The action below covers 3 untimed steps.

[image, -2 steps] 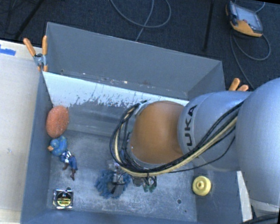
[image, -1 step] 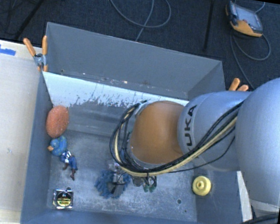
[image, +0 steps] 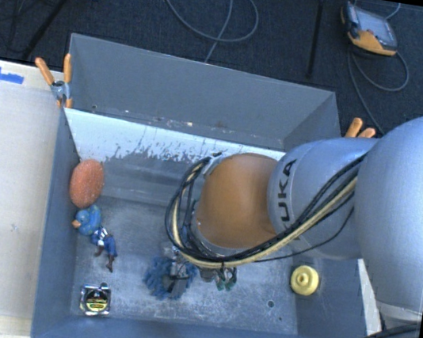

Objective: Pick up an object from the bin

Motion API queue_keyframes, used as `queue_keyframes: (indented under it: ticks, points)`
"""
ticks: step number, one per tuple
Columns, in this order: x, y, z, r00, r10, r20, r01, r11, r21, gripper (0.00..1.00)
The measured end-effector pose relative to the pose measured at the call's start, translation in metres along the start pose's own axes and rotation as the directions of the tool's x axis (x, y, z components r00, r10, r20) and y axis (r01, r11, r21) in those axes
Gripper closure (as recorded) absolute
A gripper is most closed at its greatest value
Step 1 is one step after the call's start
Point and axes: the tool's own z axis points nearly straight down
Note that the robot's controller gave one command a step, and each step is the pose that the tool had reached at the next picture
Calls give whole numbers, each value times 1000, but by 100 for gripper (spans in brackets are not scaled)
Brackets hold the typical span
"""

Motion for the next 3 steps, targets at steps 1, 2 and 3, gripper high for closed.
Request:
queue_keyframes:
  ticks: [1,2,3]
  points:
    - [-7,-9,0,1000,-10,-3,10,1000,-6,100]
    - [-1,-7,-3,1000,-14,5,14,1000,-1,100]
    - [-20,-8,-1,1000,-15,-7,15,1000,-3,100]
